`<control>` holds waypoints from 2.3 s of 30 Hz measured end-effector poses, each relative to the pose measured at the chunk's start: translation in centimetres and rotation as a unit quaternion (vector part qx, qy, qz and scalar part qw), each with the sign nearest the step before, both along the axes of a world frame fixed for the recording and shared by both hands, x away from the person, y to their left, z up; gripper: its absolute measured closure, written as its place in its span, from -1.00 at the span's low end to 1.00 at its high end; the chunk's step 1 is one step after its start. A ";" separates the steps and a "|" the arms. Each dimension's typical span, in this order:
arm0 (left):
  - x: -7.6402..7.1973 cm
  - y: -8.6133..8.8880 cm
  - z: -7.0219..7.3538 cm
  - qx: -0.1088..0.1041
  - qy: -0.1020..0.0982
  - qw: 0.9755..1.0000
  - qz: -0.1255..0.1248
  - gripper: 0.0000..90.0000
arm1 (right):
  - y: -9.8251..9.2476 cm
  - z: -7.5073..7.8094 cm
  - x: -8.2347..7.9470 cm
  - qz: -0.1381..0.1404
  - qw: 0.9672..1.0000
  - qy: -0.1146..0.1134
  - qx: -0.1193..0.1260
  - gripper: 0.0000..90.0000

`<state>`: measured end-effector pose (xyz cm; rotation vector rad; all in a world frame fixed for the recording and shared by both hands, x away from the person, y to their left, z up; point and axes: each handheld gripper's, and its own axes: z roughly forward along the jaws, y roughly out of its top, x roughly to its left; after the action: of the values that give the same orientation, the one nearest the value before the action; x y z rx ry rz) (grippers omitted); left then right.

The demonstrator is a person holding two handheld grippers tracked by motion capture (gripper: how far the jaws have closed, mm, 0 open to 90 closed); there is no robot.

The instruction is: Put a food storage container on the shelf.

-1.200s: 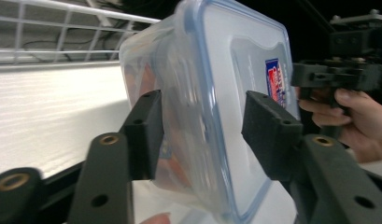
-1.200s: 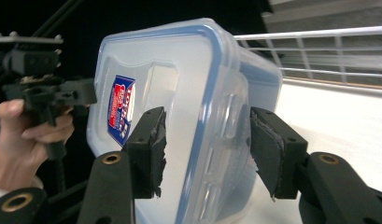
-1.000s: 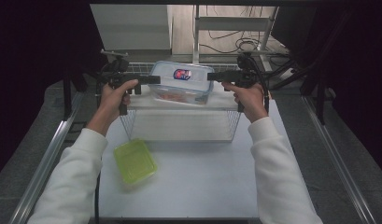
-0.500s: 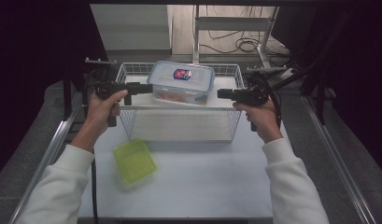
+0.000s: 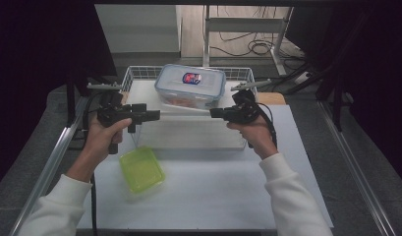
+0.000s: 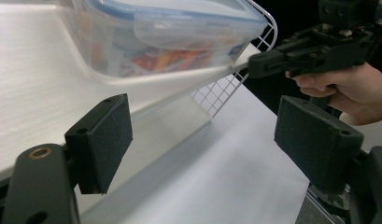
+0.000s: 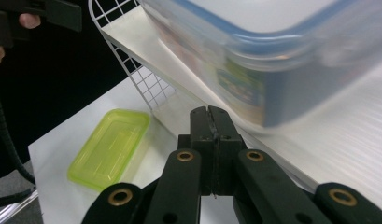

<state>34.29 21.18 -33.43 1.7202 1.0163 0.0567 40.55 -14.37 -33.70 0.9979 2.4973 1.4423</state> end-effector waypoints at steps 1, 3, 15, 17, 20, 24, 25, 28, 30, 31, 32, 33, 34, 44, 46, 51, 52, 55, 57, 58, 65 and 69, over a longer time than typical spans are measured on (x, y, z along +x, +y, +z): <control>-0.1 -0.1 -0.4 0.000 0.002 1.000 -0.003 -0.58 | 0.7 -0.3 0.2 0.001 1.000 -0.002 -0.002 0.99; -0.2 -0.1 -0.7 -0.001 0.004 1.000 -0.005 -0.58 | 1.1 -0.4 0.5 -0.004 1.000 -0.004 -0.003 0.99; -0.5 -0.2 -1.7 0.003 0.014 1.000 -0.009 -0.61 | -0.2 -0.4 2.4 -0.052 0.999 0.003 0.010 0.99; -0.5 -0.3 -1.8 0.002 0.016 1.000 -0.009 -0.61 | -0.3 -0.4 2.5 -0.054 0.998 0.003 0.014 0.99; -0.5 -0.2 -1.8 0.002 0.016 1.000 -0.009 -0.61 | -0.3 -0.4 2.5 -0.054 0.998 0.001 0.016 0.99; -0.5 -0.2 -2.1 0.000 0.017 1.000 -0.008 -0.62 | -0.4 -0.5 2.5 -0.058 0.998 0.002 0.019 0.99; -0.5 -0.2 -2.1 0.000 0.017 1.000 -0.008 -0.62 | -0.4 -0.5 2.5 -0.058 0.998 0.002 0.019 0.99; -0.7 -0.2 -2.2 -0.001 0.019 1.000 -0.008 -0.62 | -0.4 -0.5 2.5 -0.059 0.998 0.002 0.021 0.99; -0.8 -0.2 -2.4 -0.001 0.019 1.000 -0.008 -0.62 | -0.5 -0.5 2.5 -0.057 0.998 0.004 0.022 0.99; -1.1 -0.1 -2.6 -0.009 0.021 1.000 -0.011 -0.63 | -0.8 -0.5 2.2 -0.054 0.998 0.006 0.031 0.99; -1.1 -0.1 -2.6 -0.009 0.021 1.000 -0.011 -0.63 | -0.8 -0.5 2.2 -0.054 0.998 0.006 0.031 0.99; -1.5 -0.1 -2.6 -0.006 0.019 1.000 -0.012 -0.63 | -1.1 -0.4 1.7 -0.051 0.998 0.002 0.034 0.99; -1.5 -0.1 -2.6 -0.006 0.019 1.000 -0.012 -0.63 | -1.1 -0.4 1.7 -0.051 0.998 0.002 0.034 0.99; -3.9 -0.4 -4.4 0.001 0.012 1.000 -0.006 -0.62 | -3.6 -0.8 -2.4 -0.037 0.998 -0.008 0.048 0.99; -4.5 -0.4 -5.3 0.010 0.015 1.000 -0.005 -0.61 | -4.3 -1.3 -3.4 -0.028 0.998 -0.004 0.055 0.98; -5.9 -0.1 -7.9 0.022 0.026 0.999 0.008 -0.58 | -6.0 -2.9 -6.1 -0.017 0.999 -0.011 0.047 0.63; -6.1 -0.1 -8.2 0.024 0.026 0.999 0.010 -0.56 | -6.2 -3.6 -6.9 -0.015 0.999 -0.013 0.041 0.45; -6.8 0.0 -9.6 0.039 0.028 0.999 0.013 -0.53 | -6.8 -5.3 -8.6 0.001 0.999 -0.009 0.043 0.15; -6.9 0.0 -10.2 0.046 0.030 0.998 0.012 -0.52 | -7.0 -6.3 -9.3 0.005 0.999 0.002 0.040 0.01; -7.1 0.0 -10.9 0.056 0.037 0.998 0.010 -0.52 | -7.0 -6.7 -9.5 0.006 0.999 0.005 0.040 -0.02; -7.7 -0.1 -12.2 0.084 0.042 0.996 0.010 -0.50 | -7.8 -9.3 -10.2 0.009 0.999 0.033 0.030 -0.17; -7.8 0.0 -12.3 0.086 0.042 0.995 0.012 -0.49 | -8.3 -10.0 -10.2 0.000 0.999 0.044 0.026 -0.21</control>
<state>26.50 21.20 -45.72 1.8804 1.1214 0.0897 30.38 -22.63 -43.68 1.0928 2.5324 1.5017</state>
